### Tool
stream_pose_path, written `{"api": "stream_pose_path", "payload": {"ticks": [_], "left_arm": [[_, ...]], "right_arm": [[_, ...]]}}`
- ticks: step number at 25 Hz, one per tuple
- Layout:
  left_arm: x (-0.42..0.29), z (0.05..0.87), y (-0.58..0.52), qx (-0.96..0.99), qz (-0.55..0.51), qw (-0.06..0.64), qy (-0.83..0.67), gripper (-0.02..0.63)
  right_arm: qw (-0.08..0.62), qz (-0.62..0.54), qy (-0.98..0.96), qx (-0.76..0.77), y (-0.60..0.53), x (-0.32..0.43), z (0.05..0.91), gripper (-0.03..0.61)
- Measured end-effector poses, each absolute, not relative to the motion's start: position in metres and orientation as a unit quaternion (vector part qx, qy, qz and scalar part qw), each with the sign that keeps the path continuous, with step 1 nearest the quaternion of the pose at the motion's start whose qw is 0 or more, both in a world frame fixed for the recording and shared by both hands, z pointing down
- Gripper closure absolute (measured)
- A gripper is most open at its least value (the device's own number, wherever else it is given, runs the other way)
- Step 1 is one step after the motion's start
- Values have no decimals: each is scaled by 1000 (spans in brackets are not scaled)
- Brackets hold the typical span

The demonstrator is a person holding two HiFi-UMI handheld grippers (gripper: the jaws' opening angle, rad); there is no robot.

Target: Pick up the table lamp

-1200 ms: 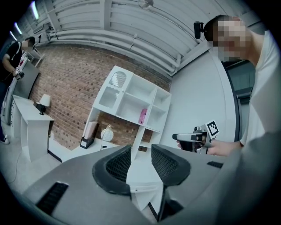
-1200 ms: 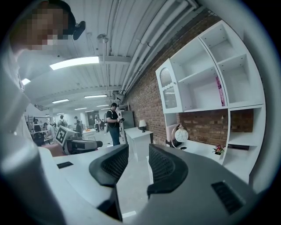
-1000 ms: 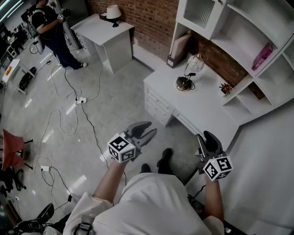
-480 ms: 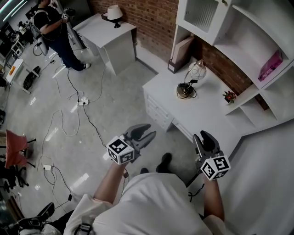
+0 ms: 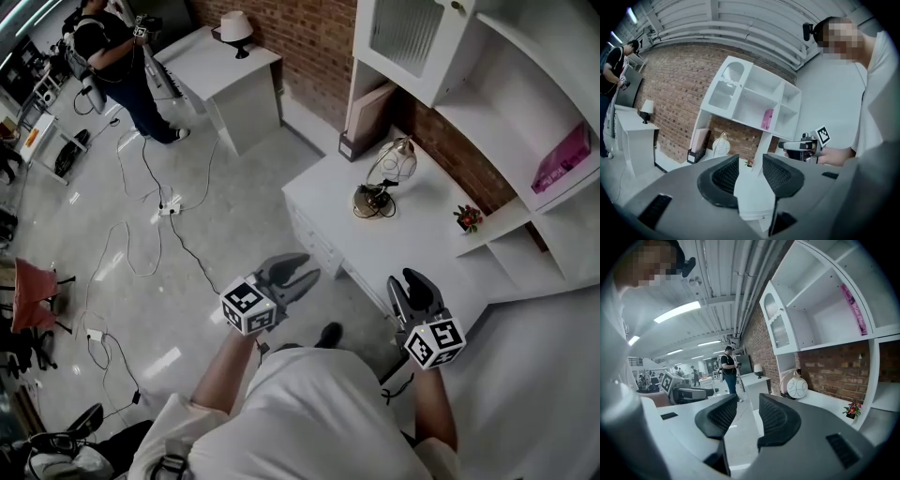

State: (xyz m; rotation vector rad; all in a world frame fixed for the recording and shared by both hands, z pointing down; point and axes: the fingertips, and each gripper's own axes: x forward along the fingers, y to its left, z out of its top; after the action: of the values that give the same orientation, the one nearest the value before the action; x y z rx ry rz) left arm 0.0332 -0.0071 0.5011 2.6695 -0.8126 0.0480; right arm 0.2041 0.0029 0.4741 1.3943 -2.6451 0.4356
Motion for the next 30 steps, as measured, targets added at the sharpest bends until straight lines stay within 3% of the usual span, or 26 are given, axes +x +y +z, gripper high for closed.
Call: {"api": "stream_pose_path", "payload": {"ticks": [13, 30], "left_arm": [[70, 507, -58, 931, 21, 179, -318, 437], [63, 526, -164, 941, 24, 186, -280, 437]], "right_arm": [[61, 150, -886, 434, -59, 241, 482, 417], [65, 170, -868, 462, -159, 224, 500, 417]]}}
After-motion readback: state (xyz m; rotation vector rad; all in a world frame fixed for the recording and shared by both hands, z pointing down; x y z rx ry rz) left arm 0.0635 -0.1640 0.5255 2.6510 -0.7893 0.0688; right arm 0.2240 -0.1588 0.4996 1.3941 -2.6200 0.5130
